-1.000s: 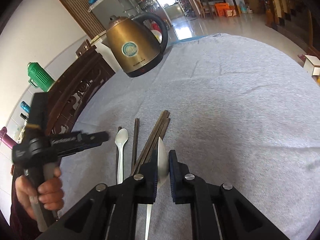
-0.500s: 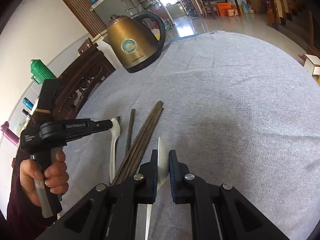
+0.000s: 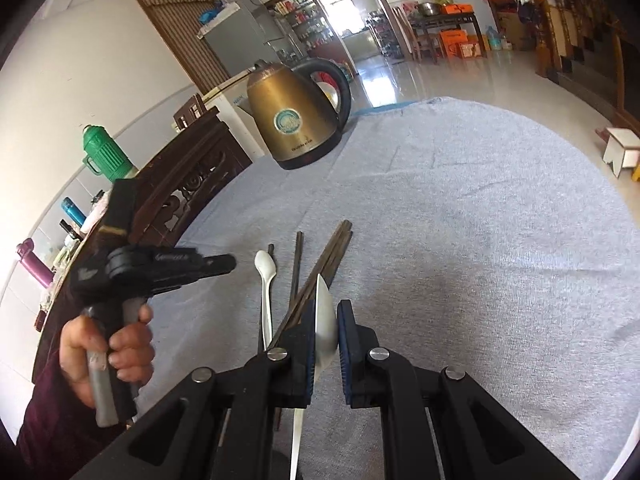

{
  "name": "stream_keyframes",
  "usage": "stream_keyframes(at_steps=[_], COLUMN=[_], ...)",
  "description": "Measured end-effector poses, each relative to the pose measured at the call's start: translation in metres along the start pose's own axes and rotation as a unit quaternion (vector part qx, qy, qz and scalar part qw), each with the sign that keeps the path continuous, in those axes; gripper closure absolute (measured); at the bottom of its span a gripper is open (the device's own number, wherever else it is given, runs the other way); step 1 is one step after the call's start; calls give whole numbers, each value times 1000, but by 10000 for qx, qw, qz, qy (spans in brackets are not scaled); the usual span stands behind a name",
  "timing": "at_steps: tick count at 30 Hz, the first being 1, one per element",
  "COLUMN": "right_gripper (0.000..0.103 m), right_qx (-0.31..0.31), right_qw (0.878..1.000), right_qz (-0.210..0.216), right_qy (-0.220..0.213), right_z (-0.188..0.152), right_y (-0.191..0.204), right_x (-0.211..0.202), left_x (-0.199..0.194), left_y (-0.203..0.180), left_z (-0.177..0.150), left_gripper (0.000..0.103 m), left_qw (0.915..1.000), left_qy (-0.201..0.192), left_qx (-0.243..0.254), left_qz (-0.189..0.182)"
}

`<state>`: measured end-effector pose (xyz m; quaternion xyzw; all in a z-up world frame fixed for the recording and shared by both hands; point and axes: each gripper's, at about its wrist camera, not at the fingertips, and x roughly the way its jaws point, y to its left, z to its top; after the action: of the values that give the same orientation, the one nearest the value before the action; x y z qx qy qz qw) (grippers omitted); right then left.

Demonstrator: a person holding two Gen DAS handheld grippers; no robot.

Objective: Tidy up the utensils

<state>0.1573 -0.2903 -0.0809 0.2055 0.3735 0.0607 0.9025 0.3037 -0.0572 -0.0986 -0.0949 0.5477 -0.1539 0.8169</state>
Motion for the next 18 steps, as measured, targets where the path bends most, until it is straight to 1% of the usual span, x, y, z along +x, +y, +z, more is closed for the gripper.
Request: stream_keyframes(at_steps=[1,3,4,5,6,7,8,9,11,12,15,18], right_gripper=[92,92,92,92,92,92,92,92,92,92,92,92], right_qx=[-32,-31,-16,-7,-8,-15,-23,-30,-16,-4,6,-24], right_qw=[10000,10000,10000,10000,10000,9999,9999,9999,9999,9999,10000,10000], right_qz=[-2,-4,2,3,-9,-25,-33,-42,-56,-51,-45,-32], right_qy=[-15,-17,10,46,74,105,125,130,121,112,44,-86], right_z=[0,-2,-3,-3,-4,-4,-4,-4,-5,-5,-7,-10], right_y=[1,0,-2,-4,-4,-5,-6,-7,-10,-10,-10,-5], right_x=[0,3,5,7,9,11,13,14,13,13,6,-5], left_x=[7,23,30,34,37,40,44,44,41,37,19,-9], left_y=[-3,-11,-13,-14,-15,-17,-18,-20,-22,-22,-19,-16], left_z=[2,5,7,8,8,9,9,9,6,5,-1,-11], left_gripper=[54,53,53,63,83,90,94,96,100,100,101,101], left_qw=[9999,9998,9998,9998,9999,9998,9997,9997,9990,9988,9989,9983], left_qy=[-19,17,71,64,59,90,118,51,-92,-168,-322,-488], left_qx=[27,54,34,0,-5,30,71,102,214,242,220,288], left_qz=[134,216,196,170,158,187,215,207,380,389,246,91])
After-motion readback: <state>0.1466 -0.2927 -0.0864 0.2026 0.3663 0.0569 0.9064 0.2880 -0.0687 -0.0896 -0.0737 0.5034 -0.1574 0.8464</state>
